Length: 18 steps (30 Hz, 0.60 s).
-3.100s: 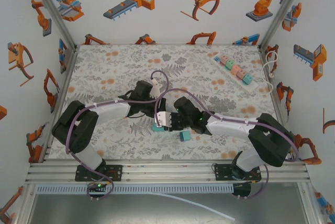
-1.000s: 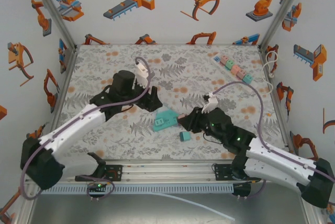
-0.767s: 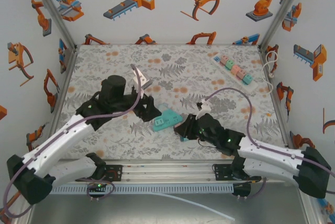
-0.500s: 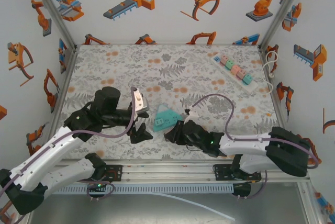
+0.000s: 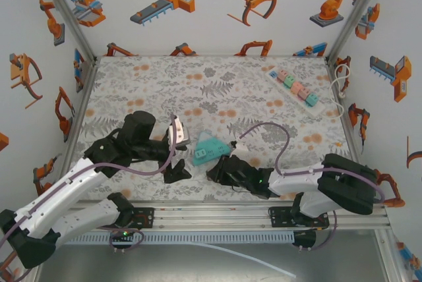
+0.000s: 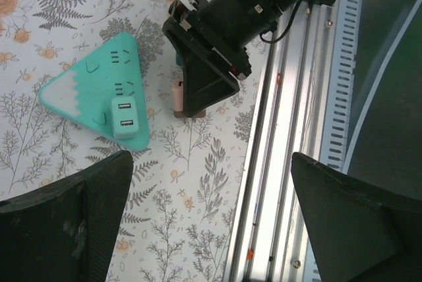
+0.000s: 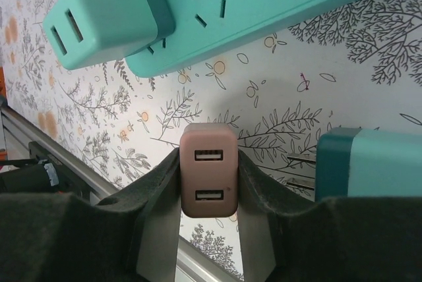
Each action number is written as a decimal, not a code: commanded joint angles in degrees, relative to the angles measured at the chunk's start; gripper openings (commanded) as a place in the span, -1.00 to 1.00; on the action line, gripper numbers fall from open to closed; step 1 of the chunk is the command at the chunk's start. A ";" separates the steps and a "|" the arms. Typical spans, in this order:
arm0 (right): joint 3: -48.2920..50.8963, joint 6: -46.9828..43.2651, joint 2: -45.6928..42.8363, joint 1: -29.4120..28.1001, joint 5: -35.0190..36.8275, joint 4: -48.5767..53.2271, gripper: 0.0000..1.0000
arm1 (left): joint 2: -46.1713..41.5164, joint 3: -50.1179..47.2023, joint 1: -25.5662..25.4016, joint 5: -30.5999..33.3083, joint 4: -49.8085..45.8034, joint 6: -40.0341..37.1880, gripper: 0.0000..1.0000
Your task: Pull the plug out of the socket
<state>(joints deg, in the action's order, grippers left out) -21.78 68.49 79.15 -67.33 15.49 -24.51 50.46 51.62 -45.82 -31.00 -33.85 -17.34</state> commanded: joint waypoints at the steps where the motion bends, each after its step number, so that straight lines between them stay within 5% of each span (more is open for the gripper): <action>1: 0.66 0.85 -1.04 -0.29 3.58 3.93 -0.23 | -0.70 -0.55 -0.32 0.80 0.70 -1.10 0.94; 18: 2.17 1.03 -10.79 -0.29 7.35 17.98 -0.07 | 1.57 0.24 -0.93 5.04 2.16 0.96 0.94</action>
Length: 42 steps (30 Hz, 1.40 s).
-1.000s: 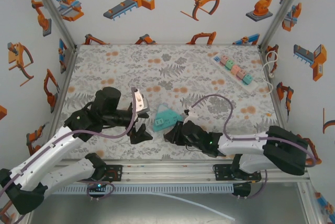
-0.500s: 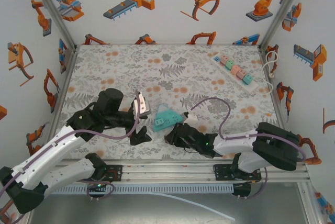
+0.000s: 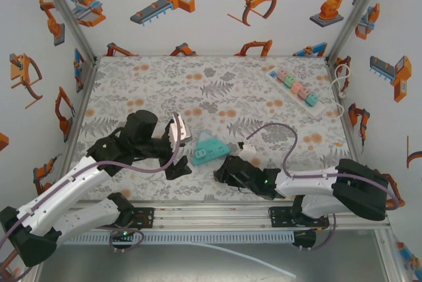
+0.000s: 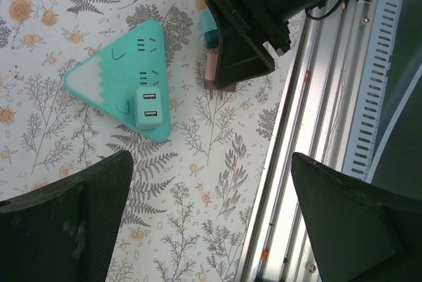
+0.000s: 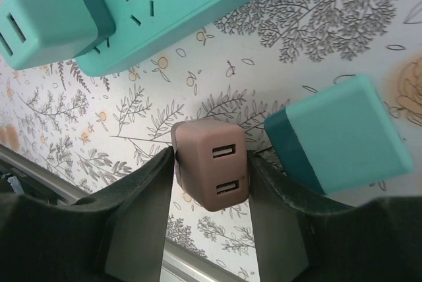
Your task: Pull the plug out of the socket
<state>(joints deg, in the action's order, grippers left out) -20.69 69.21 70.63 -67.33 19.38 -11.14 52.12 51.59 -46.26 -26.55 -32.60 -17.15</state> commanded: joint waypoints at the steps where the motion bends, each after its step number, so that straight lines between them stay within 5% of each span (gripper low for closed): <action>1: 1.30 0.31 -3.22 -0.29 3.77 5.38 -0.07 | -0.19 0.18 -0.58 0.92 1.05 0.73 0.94; 19: -0.02 -8.14 -28.27 -0.33 9.33 25.59 -0.05 | 1.82 0.61 -1.11 8.14 4.66 3.25 0.94; 23: -2.74 -23.42 -33.48 -0.26 12.22 26.14 -0.04 | 2.39 0.03 -1.12 14.87 7.72 8.85 0.94; 29: -3.57 -60.77 -36.45 -0.33 8.56 13.69 0.00 | 7.63 0.67 1.38 22.19 11.60 19.90 0.95; 36: -5.13 -101.34 -28.76 -0.19 -7.60 3.57 0.07 | 15.37 0.44 10.95 19.69 17.62 33.71 1.00; 42: -14.56 -115.50 -13.89 4.24 -20.40 9.79 0.10 | 18.98 -2.74 17.06 13.18 23.79 41.15 0.98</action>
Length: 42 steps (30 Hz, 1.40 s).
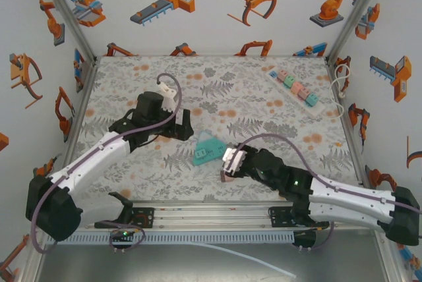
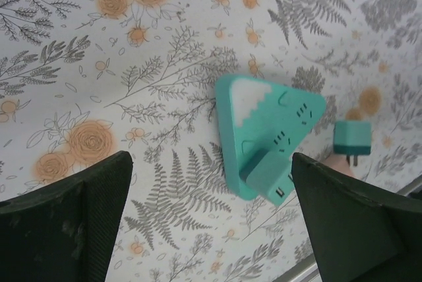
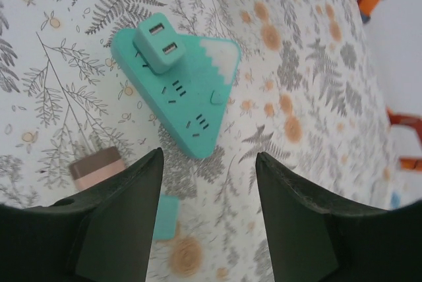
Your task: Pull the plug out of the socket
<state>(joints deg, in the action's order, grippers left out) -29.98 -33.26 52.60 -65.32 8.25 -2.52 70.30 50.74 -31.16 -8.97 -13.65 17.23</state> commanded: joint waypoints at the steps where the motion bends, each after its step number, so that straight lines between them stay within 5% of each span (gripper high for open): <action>1: -6.62 -13.40 6.37 3.00 -11.94 1.33 0.10 | 1.02 -2.49 2.67 -5.18 5.60 7.22 0.98; 7: -12.14 -13.56 20.61 7.27 -25.33 -5.09 0.09 | 0.90 -5.54 5.27 -7.29 6.86 7.64 0.98; 20: -23.35 -14.54 39.11 9.77 -31.25 0.36 -0.07 | 2.70 -9.34 5.82 -8.99 9.13 7.68 0.98; 25: -24.40 -15.77 41.20 9.82 -31.60 2.37 -0.37 | 5.24 -8.42 5.64 -10.73 10.50 8.78 0.98; 42: -25.22 -18.16 40.57 9.83 -32.09 5.86 -0.44 | 24.04 2.30 -2.80 -10.56 10.10 9.16 0.65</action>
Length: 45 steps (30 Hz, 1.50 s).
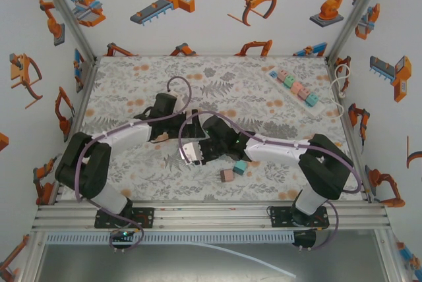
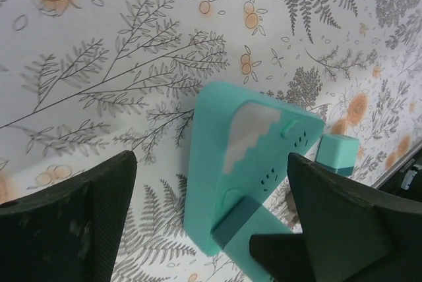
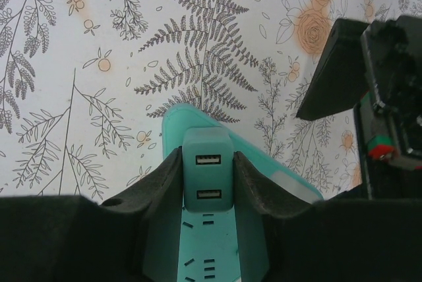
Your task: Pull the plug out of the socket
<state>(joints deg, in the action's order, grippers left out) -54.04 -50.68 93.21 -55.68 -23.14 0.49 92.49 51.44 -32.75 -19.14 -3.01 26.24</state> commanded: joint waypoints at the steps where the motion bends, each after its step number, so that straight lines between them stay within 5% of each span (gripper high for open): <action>1: -1.07 -0.74 -0.15 0.18 -0.68 2.87 -0.44 | 2.62 1.48 -1.38 -0.53 -0.42 0.34 0.61; 11: -1.42 0.67 -0.78 0.16 2.04 3.38 -0.47 | 4.67 -3.10 -1.85 1.79 -1.28 -0.81 0.12; 28: -5.67 6.29 -2.58 0.17 1.89 1.87 -0.61 | 7.30 -6.13 -1.98 10.38 -6.03 -7.81 0.09; 45: -4.66 7.37 -6.11 -0.60 -0.06 1.48 -0.89 | 9.73 -6.26 -0.81 11.91 -5.04 -9.06 0.09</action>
<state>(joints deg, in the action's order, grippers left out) -56.16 -45.58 92.47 -55.64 -20.95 4.38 96.57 49.36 -34.94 -20.88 2.13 23.99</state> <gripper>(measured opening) 0.331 0.551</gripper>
